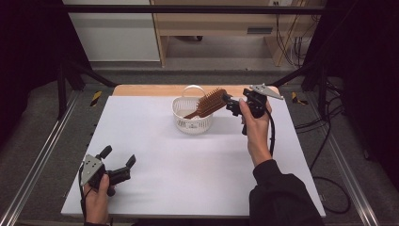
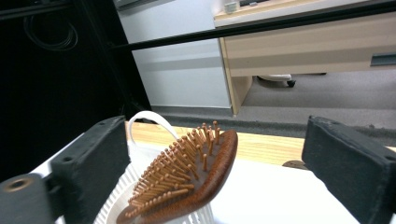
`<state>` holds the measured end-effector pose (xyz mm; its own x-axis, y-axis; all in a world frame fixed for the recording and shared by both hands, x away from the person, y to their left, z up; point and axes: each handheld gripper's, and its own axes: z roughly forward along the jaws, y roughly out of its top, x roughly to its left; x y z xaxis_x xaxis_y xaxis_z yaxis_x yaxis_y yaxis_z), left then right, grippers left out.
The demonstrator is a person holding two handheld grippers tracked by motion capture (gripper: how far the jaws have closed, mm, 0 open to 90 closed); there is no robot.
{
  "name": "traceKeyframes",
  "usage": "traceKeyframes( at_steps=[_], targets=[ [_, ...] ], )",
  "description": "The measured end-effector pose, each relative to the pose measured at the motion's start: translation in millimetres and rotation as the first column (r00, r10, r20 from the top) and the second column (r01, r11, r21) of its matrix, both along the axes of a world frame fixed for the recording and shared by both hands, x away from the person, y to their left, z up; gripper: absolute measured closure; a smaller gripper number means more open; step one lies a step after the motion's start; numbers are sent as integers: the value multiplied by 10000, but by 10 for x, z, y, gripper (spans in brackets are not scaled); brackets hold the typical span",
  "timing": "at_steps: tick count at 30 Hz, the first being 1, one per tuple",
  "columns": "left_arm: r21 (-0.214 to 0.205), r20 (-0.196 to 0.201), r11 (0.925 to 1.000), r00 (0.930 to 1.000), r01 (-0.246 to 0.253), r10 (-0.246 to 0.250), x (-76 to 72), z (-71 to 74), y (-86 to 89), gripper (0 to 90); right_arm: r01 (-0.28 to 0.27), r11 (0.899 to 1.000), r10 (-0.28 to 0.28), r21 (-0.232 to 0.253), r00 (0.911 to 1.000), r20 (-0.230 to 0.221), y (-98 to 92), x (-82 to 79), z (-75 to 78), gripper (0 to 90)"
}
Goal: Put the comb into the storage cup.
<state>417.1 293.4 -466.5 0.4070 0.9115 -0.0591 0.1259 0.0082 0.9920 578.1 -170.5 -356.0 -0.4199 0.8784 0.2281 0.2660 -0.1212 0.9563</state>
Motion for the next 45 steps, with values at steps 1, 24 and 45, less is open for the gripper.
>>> traceKeyframes(
  at_steps=[1, 24, 45],
  targets=[
    [12, -15, 10000, 10000, 1, -1, 0, -2, 0, 9, -27, 10000, 27, 36, 10000, 31, -18, -11, 7, 65],
    [230, -18, 9995, 9998, -222, 222, -16, -1, 91, 9, -202, 9998, 207, -74, 9967, 782, -481, -293, 73, 68],
    [328, 36, 9993, 9998, -187, 186, -25, -5, 120, 9, -11, 9984, 102, -558, 9866, 1631, -478, -376, 48, 34]
  ],
)
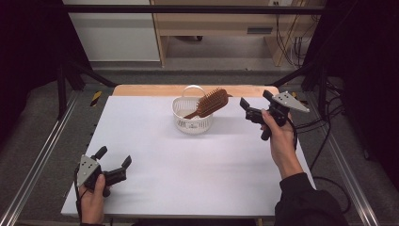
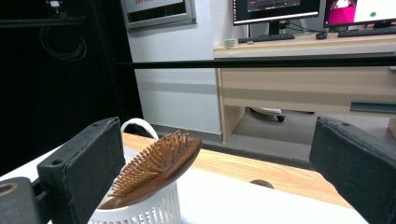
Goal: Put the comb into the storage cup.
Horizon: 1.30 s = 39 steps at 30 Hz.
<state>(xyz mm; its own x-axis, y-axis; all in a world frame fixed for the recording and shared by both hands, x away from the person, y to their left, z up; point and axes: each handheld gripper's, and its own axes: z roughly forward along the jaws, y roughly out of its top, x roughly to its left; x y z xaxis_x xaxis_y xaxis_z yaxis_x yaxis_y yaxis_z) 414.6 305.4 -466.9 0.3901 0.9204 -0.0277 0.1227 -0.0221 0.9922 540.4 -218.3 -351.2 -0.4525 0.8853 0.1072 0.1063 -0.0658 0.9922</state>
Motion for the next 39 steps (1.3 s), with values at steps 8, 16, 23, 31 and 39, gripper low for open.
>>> traceKeyframes(
  at_steps=[8, 16, 23, 31, 39],
  targets=[
    [-56, 25, 10000, 10000, 10, -10, -4, 9, 7, 9, 3, 9998, -4, -173, 10000, -29, -2, -53, -52, 34],
    [39, 110, 9997, 9997, 227, -227, -24, 1, -28, 9, 194, 9996, -194, -204, 9998, -12, -112, -155, -88, 34],
    [143, 281, 9994, 9991, 309, -313, -28, -9, -33, 9, 291, 9991, -292, -302, 9996, -17, -192, -245, -169, 34],
    [251, 370, 9990, 9986, 381, -391, -24, -15, -35, 9, 284, 9990, -286, -356, 9996, -40, -256, -309, -235, 34],
    [196, 464, 9992, 9983, 335, -344, -39, -5, -22, 7, 222, 9989, -215, -417, 9996, 163, -270, -399, -206, 34]
  ],
)
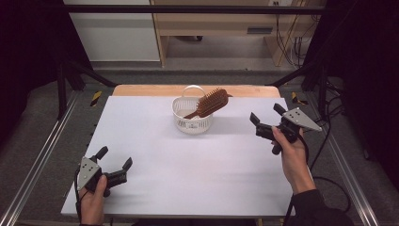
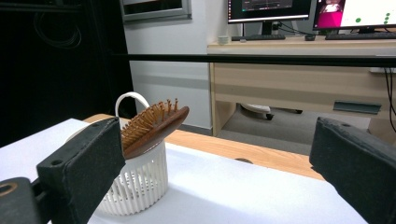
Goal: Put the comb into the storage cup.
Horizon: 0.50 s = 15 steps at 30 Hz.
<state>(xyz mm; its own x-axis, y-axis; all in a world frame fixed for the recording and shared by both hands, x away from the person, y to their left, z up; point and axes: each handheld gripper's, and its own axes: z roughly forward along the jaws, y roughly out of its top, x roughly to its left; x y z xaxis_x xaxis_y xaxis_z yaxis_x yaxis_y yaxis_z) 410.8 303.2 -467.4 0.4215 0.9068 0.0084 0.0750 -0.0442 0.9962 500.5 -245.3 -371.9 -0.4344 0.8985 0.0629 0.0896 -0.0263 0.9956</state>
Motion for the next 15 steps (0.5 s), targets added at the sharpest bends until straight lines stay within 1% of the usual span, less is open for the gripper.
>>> traceKeyframes(
  at_steps=[6, 9, 11, 13, 15],
  targets=[
    [-16, -24, 10000, 10000, 1, -1, -4, -4, -3, 6, 12, 10000, -12, -49, 10000, -21, -23, -81, -21, 33],
    [40, -11, 10000, 10000, 64, -64, -10, -2, -5, 22, 3, 9999, -4, -114, 10000, -93, -45, -103, -43, 33],
    [-43, -17, 10000, 10000, 10, -10, -10, -2, -4, 23, 13, 9999, -15, -152, 9999, -115, -62, -120, -52, 33],
    [-91, -64, 9999, 10000, 55, -56, -10, -8, -5, 23, 29, 10000, -29, -37, 9999, -104, -84, -150, -54, 33],
    [-61, -16, 10000, 10000, 38, -38, -12, -2, -10, 22, 4, 10000, -5, -48, 10000, -54, -106, -177, -57, 33]
  ],
)
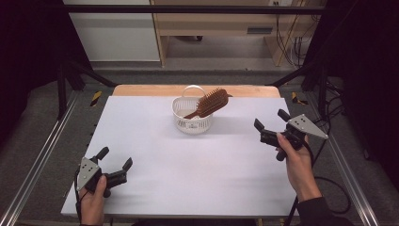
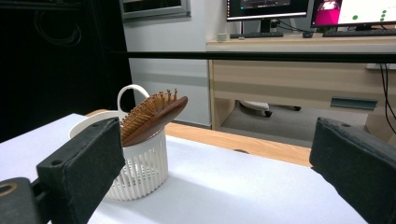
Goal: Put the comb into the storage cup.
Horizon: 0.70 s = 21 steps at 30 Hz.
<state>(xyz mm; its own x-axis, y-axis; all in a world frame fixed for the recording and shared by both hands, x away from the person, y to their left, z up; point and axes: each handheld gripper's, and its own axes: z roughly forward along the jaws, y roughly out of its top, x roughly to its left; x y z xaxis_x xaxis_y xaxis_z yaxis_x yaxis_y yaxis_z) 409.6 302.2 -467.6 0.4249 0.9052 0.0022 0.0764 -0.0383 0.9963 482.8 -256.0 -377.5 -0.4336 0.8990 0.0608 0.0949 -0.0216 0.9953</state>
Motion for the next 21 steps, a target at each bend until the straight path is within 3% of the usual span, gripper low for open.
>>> traceKeyframes(
  at_steps=[21],
  targets=[
    [-172, -21, 9999, 10000, -8, 7, -21, 10, 43, 8, 140, 9998, -138, 153, 9998, -110, -144, -142, -157, 32]
  ],
)
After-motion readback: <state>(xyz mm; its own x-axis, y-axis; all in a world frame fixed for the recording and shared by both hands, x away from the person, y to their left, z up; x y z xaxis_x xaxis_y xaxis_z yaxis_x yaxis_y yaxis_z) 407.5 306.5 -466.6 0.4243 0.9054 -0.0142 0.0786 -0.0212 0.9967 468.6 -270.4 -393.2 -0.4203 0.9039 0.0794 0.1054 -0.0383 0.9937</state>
